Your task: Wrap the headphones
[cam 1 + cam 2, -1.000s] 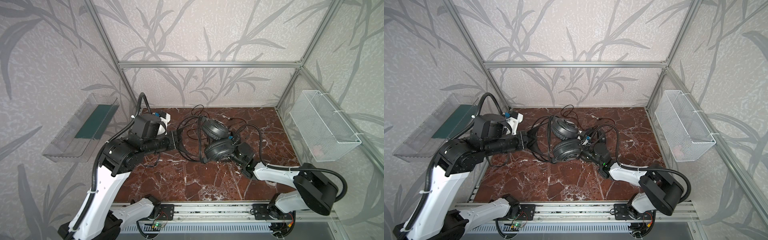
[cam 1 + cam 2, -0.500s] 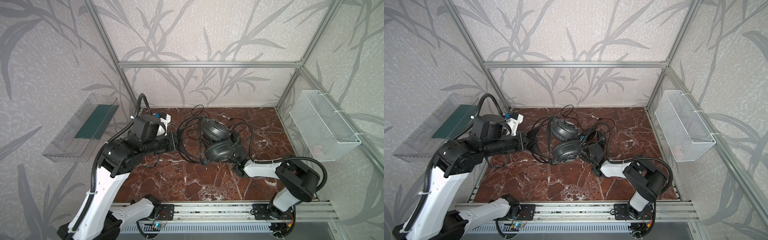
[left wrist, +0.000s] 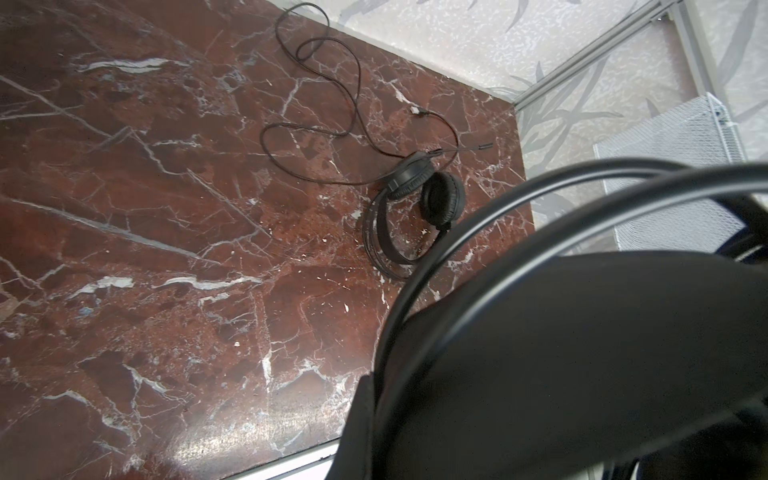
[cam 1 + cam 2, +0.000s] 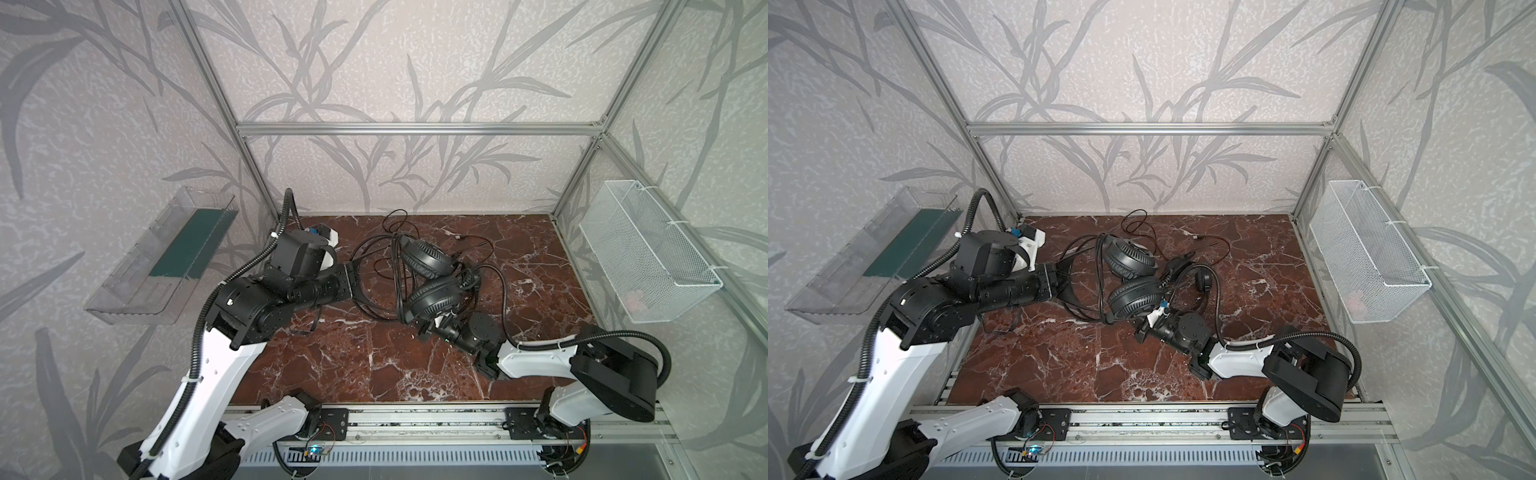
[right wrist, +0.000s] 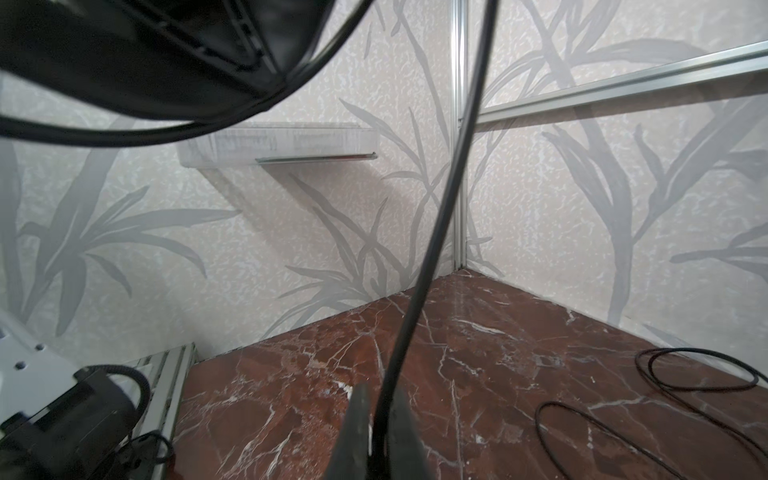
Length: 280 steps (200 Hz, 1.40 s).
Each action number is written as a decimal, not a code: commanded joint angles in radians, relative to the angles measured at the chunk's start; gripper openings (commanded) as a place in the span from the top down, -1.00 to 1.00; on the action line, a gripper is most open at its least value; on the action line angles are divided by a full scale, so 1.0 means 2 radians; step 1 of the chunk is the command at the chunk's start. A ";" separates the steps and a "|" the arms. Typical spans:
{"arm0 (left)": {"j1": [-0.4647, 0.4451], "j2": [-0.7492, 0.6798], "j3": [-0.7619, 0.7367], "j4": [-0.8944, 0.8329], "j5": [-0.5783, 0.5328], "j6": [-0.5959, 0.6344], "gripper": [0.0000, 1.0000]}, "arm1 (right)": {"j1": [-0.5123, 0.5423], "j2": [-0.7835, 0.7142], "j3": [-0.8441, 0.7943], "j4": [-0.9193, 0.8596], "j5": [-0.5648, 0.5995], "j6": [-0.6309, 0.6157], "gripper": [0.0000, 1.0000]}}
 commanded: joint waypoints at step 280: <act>0.061 -0.042 -0.274 0.144 -0.053 -0.056 1.00 | 0.134 -0.091 0.008 -0.170 0.110 0.096 0.58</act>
